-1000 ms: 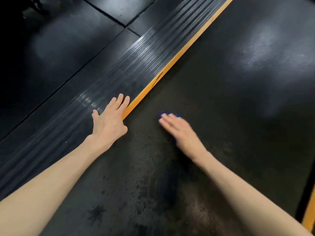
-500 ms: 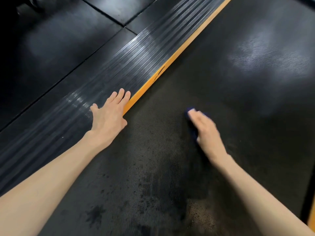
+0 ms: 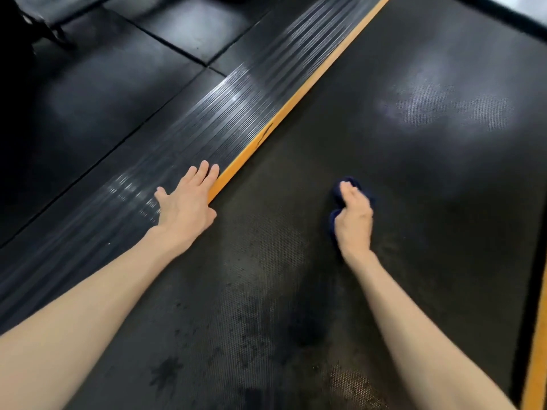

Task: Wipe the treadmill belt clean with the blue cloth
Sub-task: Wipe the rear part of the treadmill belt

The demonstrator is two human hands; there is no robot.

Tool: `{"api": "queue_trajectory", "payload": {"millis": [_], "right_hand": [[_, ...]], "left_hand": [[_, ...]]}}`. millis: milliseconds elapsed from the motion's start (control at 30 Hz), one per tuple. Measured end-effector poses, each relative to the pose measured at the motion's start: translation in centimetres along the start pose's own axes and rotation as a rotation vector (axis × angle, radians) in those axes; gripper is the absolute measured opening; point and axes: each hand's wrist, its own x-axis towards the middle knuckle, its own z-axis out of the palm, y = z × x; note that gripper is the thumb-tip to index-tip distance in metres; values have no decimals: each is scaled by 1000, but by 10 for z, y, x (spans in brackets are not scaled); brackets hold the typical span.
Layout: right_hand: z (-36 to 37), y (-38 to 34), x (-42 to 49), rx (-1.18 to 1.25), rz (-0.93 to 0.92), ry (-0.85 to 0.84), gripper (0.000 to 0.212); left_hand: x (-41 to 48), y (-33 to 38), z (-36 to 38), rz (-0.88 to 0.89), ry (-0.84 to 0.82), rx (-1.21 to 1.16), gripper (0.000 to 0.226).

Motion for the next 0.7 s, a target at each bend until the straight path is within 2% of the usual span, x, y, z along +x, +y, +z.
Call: {"api": "queue_trajectory", "payload": {"millis": [33, 133, 233, 300, 433, 467, 500, 567, 633, 700], "right_hand": [[9, -13, -21, 13, -75, -47, 52], [17, -29, -93, -14, -491, -347, 61], [8, -3, -77, -101, -828, -480, 60], [7, 12, -36, -139, -734, -360, 55], [18, 2, 24, -51, -154, -102, 61], [22, -13, 25, -14, -45, -64, 58], [25, -27, 18, -7, -27, -49, 57], [31, -50, -16, -76, -267, -142, 58], [36, -56, -59, -90, -662, -397, 51], [33, -44, -49, -144, -1056, -518, 41]], "left_hand": [[0, 0, 1, -6, 7, -3, 85], [0, 0, 1, -8, 11, -14, 83], [0, -2, -2, -11, 7, -47, 82], [2, -2, -3, -34, 1, -101, 81], [5, -1, -9, -68, -72, -169, 80], [6, 0, -9, -62, -83, -161, 80], [7, 0, -8, -55, -83, -153, 81], [6, 1, -6, -55, -59, -153, 81], [5, 2, -3, -65, -42, -160, 81], [3, 2, -1, -66, -34, -159, 81]]}}
